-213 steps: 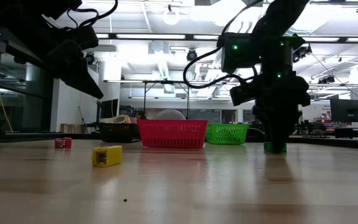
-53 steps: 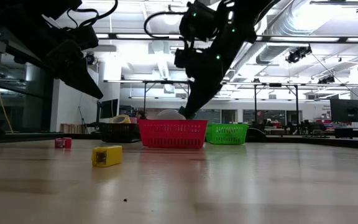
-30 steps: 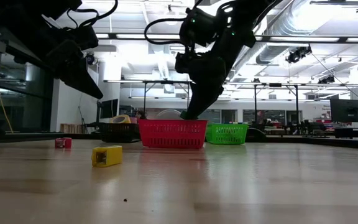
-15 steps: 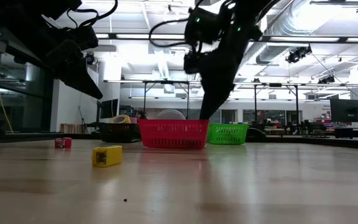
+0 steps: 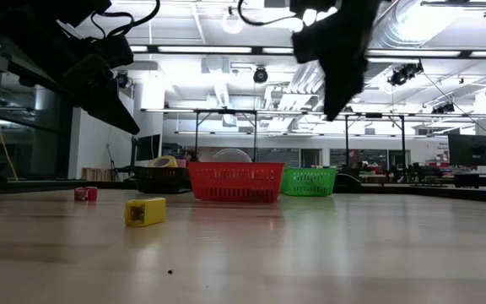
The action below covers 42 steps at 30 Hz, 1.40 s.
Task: Pick and place Stapler, Stapler remover, tape
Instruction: Put the bottom right red stapler into the red basket
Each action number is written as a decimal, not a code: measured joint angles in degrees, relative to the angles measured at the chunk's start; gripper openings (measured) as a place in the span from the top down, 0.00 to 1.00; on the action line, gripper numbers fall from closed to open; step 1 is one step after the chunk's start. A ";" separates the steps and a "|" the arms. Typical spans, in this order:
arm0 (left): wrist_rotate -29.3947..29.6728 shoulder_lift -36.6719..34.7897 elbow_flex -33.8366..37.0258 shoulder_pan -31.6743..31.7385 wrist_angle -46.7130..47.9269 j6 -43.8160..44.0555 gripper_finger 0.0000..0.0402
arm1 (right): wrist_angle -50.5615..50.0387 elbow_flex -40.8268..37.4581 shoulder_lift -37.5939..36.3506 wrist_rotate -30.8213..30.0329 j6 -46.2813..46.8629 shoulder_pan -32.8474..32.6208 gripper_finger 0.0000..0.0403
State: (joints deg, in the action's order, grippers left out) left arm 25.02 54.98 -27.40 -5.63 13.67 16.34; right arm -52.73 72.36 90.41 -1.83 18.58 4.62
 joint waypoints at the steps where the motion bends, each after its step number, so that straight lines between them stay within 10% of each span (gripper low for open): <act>1: 0.00 0.00 0.00 0.00 -0.02 0.00 0.75 | -1.48 0.00 -0.45 -0.02 1.56 -1.01 0.56; 42: -0.17 0.00 0.00 0.00 -0.20 0.00 0.75 | -13.44 -0.11 0.85 1.03 65.47 -49.26 0.34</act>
State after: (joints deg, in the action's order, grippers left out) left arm 24.84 54.98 -27.40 -5.63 13.47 16.34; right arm -66.17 72.25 91.26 -0.79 84.05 -44.64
